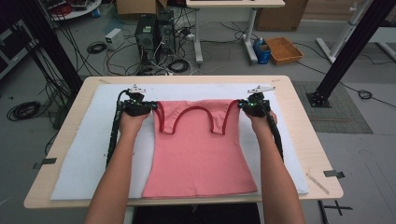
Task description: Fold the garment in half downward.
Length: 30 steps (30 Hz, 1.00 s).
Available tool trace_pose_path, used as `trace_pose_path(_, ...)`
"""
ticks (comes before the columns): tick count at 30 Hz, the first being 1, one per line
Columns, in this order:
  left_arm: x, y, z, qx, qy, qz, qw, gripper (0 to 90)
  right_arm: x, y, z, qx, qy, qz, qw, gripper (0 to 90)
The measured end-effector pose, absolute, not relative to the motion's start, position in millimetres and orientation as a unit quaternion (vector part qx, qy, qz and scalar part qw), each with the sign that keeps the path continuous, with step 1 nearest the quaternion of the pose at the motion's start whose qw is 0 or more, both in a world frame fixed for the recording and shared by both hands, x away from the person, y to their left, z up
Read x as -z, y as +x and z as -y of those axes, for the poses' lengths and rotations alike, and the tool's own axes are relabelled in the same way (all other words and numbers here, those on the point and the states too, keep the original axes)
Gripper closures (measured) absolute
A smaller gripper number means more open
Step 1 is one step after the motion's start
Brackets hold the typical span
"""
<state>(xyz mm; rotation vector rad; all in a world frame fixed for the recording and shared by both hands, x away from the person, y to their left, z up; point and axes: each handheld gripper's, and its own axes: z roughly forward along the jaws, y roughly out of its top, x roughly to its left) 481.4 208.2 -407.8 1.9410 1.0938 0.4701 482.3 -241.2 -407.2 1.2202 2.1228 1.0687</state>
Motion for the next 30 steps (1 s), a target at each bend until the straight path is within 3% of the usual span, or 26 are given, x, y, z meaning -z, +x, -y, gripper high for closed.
trace_pose_path(13, 419, 462, -209, -0.187, 0.778, -0.417, 0.431, 82.7, 409, 473, 243, -0.405, 0.43, -0.778, 0.214, 84.4)
trace_pose_path(30, 398, 414, -214, -0.202, 0.772, -0.37, 0.476, 82.7, 397, 431, 259, -0.456, 0.384, -0.776, 0.206, 84.2)
